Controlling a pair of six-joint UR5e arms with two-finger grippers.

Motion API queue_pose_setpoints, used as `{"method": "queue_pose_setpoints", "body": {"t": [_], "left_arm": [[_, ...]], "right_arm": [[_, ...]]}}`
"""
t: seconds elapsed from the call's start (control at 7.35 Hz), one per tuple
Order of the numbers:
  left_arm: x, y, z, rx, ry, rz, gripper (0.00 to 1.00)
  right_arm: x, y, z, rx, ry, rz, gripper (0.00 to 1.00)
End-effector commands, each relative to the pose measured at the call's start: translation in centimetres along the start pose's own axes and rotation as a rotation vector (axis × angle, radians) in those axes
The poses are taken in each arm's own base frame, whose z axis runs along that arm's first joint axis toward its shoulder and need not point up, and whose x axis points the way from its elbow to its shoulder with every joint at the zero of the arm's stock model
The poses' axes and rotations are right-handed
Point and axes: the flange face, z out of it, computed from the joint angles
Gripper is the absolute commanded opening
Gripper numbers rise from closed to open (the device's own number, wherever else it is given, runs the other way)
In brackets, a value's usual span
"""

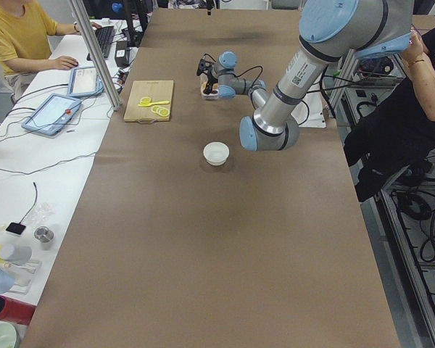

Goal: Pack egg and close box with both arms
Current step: 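Withdraw the left gripper toward its rest pose while the right arm starts moving in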

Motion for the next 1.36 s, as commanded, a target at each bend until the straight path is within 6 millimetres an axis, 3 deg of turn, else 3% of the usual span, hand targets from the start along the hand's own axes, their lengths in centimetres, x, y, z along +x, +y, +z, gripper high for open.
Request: {"method": "queue_pose_setpoints", "body": {"t": [0.0, 0.14, 0.27, 0.41, 0.54, 0.68, 0.82, 0.95, 1.22], "left_arm": [[-0.1, -1.1, -0.9, 0.009, 0.012, 0.009, 0.98], [-1.3, -2.2, -2.3, 0.001, 0.025, 0.034, 0.98], [-3.5, -4.9, -4.1, -0.058, 0.040, 0.023, 0.98], [-7.6, -6.6, -6.4, -0.100, 0.042, 0.011, 0.98], [-11.9, -8.8, -9.7, -0.133, 0.041, -0.008, 0.98], [-15.6, -12.9, -13.9, -0.180, 0.021, -0.047, 0.98], [-17.9, -17.2, -18.7, -0.191, -0.017, -0.083, 0.98], [-19.0, -18.2, -21.5, -0.202, -0.059, -0.054, 0.98], [-23.8, -18.9, -26.1, -0.224, -0.192, 0.027, 0.98]], "right_arm": [[-0.3, -0.2, -0.3, 0.006, 0.001, 0.003, 1.00], [-0.6, -0.5, -0.6, 0.014, 0.000, -0.006, 1.00], [-0.9, -0.8, -0.9, 0.020, 0.000, -0.021, 1.00], [-1.5, -1.0, -1.5, 0.035, 0.001, -0.035, 1.00], [-1.7, -1.5, -1.8, 0.062, 0.006, -0.059, 1.00], [-3.9, -3.8, -2.8, 0.095, -0.003, -0.111, 1.00], [-4.2, -4.1, -2.8, 0.094, -0.006, -0.115, 1.00], [-4.6, -4.2, -2.5, 0.087, -0.013, -0.107, 1.00], [-6.0, -4.4, -2.2, 0.086, -0.022, -0.149, 0.99]]}}
